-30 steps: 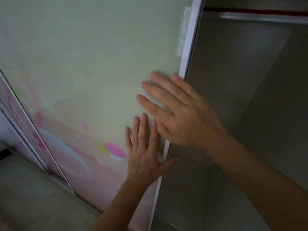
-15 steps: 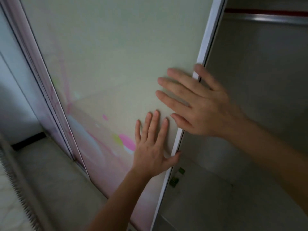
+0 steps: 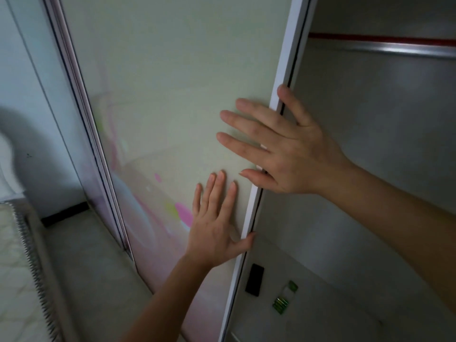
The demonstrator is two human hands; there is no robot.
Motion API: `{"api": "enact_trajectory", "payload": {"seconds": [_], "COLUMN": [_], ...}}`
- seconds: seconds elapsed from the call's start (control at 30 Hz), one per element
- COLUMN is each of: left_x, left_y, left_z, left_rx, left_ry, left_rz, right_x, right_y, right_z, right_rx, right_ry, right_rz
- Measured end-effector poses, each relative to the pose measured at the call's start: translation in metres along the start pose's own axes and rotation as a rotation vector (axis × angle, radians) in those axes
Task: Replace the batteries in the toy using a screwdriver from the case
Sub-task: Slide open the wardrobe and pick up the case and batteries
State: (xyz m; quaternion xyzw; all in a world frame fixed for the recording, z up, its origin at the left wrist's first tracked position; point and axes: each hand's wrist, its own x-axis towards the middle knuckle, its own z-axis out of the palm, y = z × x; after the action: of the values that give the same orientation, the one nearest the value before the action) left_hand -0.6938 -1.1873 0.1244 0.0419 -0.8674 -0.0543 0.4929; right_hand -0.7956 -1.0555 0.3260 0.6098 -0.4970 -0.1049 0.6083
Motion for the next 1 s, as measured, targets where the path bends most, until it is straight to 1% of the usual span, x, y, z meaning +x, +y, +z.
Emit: {"api": "enact_trajectory", "payload": {"seconds": [0.27, 0.43, 0.6, 0.77, 1.0], "left_x": [0.013, 0.026, 0.040, 0.039, 0.043], "left_y": [-0.070, -0.087, -0.107, -0.126, -0.146], "left_z": [-0.008, -0.018, -0.009, -0.005, -0.004], "left_rx": [0.020, 0.024, 0.084, 0.087, 0.094], "left_ry": [-0.013, -0.004, -0.005, 0.004, -0.002], "left_rz": [-0.060, -0.111, -0.171, -0.159, -0.166], "right_x": [0.054, 0.072, 0.089, 0.103, 0.118], "right_y": [-0.010, -0.020, -0.026, -0.032, -0.036], "right_z": [0.053, 0.084, 0.113, 0.136, 0.158], "right_rx": [0.024, 0.065, 0.111, 0.167, 0.190], "right_ry": [-0.017, -0.032, 0.034, 0.125, 0.176], "right_rz": [-0.041, -0.043, -0.054, -0.053, -0.049]}}
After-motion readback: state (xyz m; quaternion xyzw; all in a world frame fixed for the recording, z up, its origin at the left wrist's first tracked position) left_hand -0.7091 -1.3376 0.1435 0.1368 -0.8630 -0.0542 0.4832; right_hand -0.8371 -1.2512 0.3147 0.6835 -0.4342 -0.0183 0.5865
